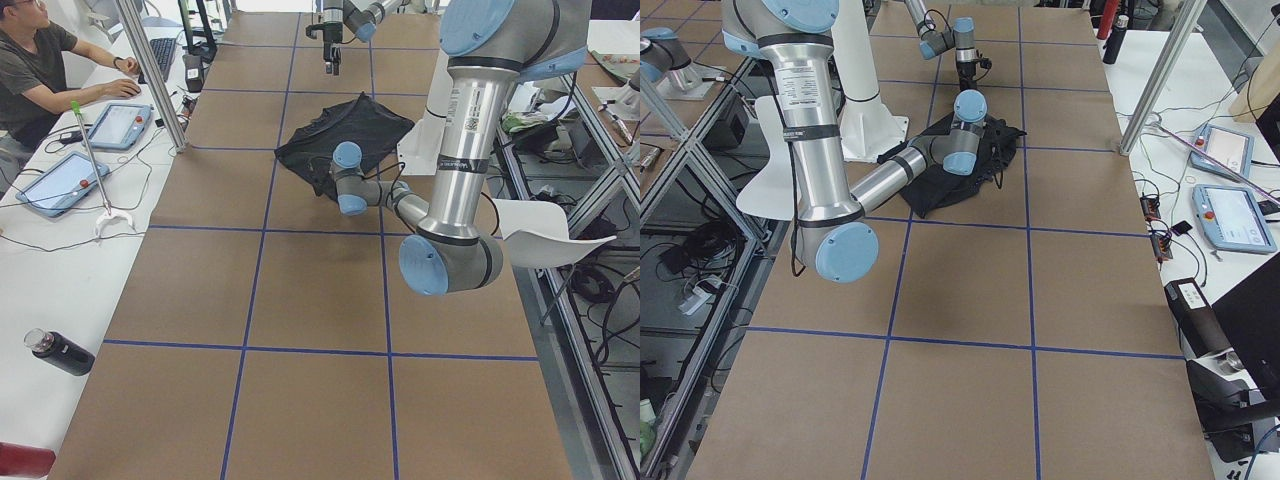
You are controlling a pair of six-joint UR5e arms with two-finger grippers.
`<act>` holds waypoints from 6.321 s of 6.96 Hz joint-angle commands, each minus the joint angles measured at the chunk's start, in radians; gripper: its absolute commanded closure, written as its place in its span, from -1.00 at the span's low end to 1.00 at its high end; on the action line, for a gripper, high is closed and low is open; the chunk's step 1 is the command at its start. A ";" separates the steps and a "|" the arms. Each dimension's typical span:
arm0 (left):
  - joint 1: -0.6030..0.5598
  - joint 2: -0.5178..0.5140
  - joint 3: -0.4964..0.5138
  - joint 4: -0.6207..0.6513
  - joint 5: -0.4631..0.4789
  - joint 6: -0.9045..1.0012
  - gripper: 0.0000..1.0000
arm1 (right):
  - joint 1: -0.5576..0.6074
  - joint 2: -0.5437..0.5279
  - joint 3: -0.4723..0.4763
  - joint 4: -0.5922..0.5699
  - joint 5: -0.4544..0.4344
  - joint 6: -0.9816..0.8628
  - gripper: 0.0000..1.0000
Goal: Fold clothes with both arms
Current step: 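Grasp the shirt's far corner with the left gripper, then pull the corner with the left gripper to straighten the shirt lengthwise, then release the left gripper and move the right gripper to the shirt's side edge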
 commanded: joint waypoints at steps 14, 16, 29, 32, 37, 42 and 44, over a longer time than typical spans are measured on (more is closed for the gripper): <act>-0.043 0.008 -0.029 0.006 -0.008 0.015 1.00 | 0.011 -0.001 -0.002 0.000 0.005 0.000 -1.00; -0.101 0.002 -0.031 0.081 -0.007 0.019 1.00 | 0.011 -0.003 -0.002 0.002 0.000 0.000 -1.00; -0.314 -0.527 0.573 -0.061 0.226 0.141 1.00 | 0.032 -0.004 0.007 0.011 -0.003 -0.008 -1.00; -0.322 -0.526 0.569 -0.066 0.227 0.203 -1.00 | 0.032 0.005 0.007 0.011 -0.006 -0.032 -1.00; -0.406 -0.315 0.312 -0.052 0.082 0.463 -1.00 | -0.005 0.189 -0.076 -0.293 -0.182 -0.255 -1.00; -0.410 -0.133 0.112 -0.054 0.019 0.463 -1.00 | -0.337 0.237 -0.059 -0.550 -0.703 -0.535 -1.00; -0.410 -0.110 0.089 -0.055 0.019 0.461 -1.00 | -0.440 0.252 -0.057 -0.647 -0.822 -0.575 -1.00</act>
